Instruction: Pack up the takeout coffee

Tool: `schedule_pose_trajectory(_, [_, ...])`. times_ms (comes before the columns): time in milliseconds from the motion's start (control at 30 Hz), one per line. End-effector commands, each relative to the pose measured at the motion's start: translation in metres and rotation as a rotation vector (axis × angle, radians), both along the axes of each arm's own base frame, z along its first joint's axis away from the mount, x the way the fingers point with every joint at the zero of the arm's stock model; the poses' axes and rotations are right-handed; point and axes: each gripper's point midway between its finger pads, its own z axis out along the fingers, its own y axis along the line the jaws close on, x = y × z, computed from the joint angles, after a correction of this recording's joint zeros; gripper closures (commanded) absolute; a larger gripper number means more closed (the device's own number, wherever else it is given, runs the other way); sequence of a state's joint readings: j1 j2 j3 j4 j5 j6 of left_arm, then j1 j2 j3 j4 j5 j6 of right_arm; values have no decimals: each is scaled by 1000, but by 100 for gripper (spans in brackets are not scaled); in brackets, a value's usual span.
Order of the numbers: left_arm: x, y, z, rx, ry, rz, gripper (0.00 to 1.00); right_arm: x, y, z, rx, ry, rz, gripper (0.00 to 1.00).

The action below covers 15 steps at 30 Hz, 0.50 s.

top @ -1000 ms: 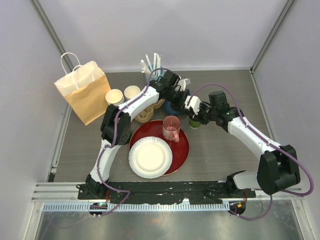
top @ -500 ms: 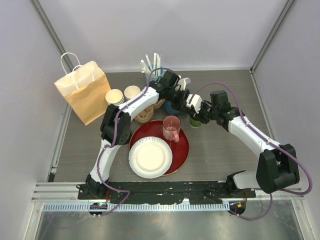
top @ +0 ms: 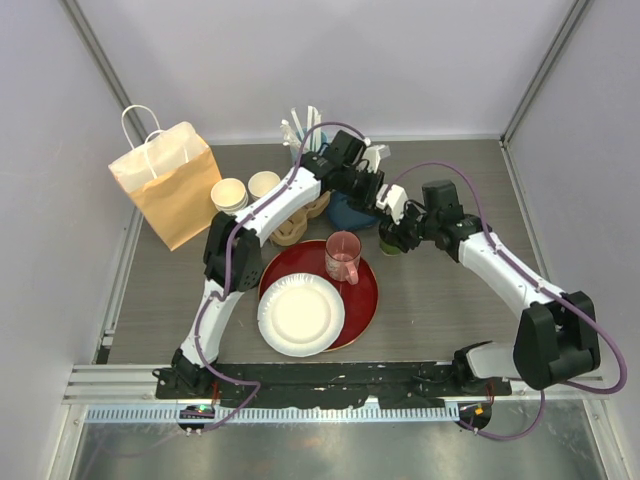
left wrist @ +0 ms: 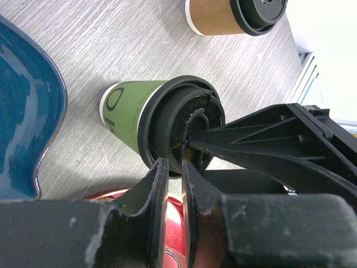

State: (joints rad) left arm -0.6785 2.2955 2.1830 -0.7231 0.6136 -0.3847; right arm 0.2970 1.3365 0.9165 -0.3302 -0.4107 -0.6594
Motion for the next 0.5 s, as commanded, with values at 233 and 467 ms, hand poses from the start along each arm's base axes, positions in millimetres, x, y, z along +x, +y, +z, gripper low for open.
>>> schedule_pose_trajectory(233, [-2, 0, 15, -7, -19, -12, 76, -7, 3, 27, 36, 37, -21, 50])
schedule_pose_trajectory(467, [4, -1, 10, 3, -17, 3, 72, 12, 3, 43, 60, 31, -89, 48])
